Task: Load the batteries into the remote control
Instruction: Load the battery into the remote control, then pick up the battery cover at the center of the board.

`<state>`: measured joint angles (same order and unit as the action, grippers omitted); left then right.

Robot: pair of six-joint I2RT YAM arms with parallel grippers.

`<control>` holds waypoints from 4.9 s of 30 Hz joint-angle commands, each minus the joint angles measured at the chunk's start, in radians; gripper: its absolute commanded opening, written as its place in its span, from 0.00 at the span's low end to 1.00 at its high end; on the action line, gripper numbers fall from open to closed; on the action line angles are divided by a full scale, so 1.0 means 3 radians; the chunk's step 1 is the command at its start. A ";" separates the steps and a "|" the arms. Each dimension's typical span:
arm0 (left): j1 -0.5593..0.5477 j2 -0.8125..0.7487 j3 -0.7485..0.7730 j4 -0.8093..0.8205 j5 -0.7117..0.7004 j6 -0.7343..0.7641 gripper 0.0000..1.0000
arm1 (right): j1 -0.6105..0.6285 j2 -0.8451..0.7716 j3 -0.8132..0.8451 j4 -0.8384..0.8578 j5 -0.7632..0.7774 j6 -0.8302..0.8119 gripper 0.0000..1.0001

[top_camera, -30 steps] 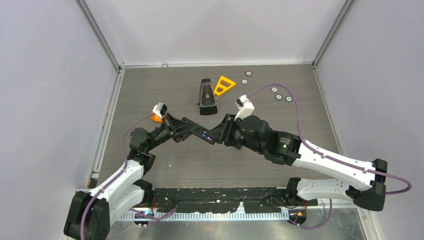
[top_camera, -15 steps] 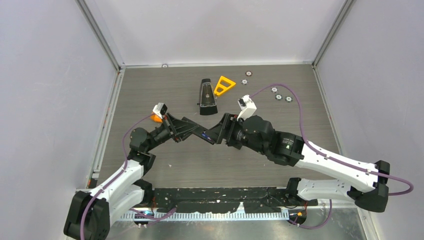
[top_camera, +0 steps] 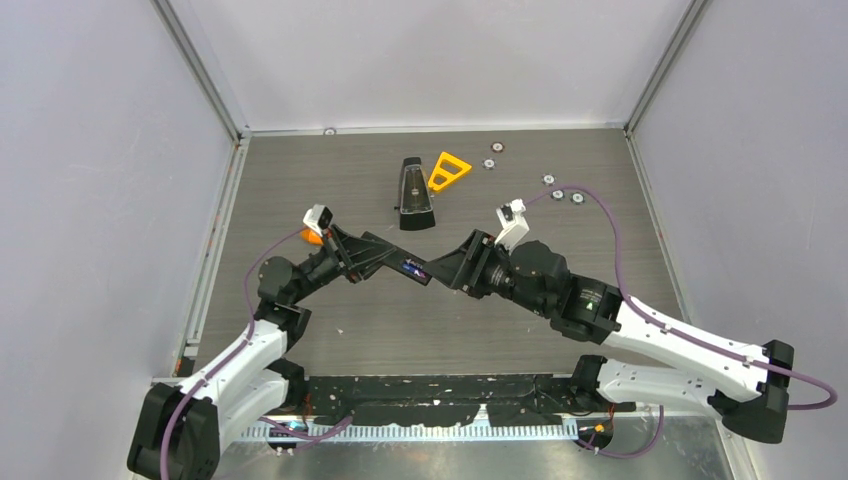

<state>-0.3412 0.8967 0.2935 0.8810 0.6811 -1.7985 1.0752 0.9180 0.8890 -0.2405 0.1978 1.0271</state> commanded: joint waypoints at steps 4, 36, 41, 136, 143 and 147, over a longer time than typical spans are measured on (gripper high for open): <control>-0.0013 -0.0094 0.0130 0.0222 -0.0040 -0.0017 0.00 | -0.0094 -0.0154 -0.0332 0.0762 -0.0339 0.0434 0.56; -0.0018 -0.0123 0.0084 0.0219 0.0025 -0.0037 0.00 | -0.0198 0.0183 -0.0367 0.1092 -0.0580 0.0676 0.22; -0.0023 -0.0109 0.0076 0.0219 0.0042 -0.0023 0.00 | -0.0199 0.0236 -0.0334 0.1027 -0.0551 0.0666 0.24; 0.0467 0.0054 0.0434 -0.2274 0.0209 0.2592 0.00 | -0.1222 0.2867 0.0710 -0.1175 -0.0819 -0.3698 0.65; 0.0467 0.0073 0.0408 -0.2227 0.0214 0.2567 0.00 | -0.1143 0.2950 0.0649 -0.1010 -0.0545 -0.3281 0.53; 0.0468 0.0067 0.0385 -0.2221 0.0220 0.2563 0.00 | -0.1136 0.2934 0.0566 -0.0955 -0.0504 -0.3156 0.42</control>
<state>-0.2073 0.9207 0.4034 0.1543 0.7197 -1.0203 0.7265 1.7741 1.0985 -0.6102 0.0029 0.0051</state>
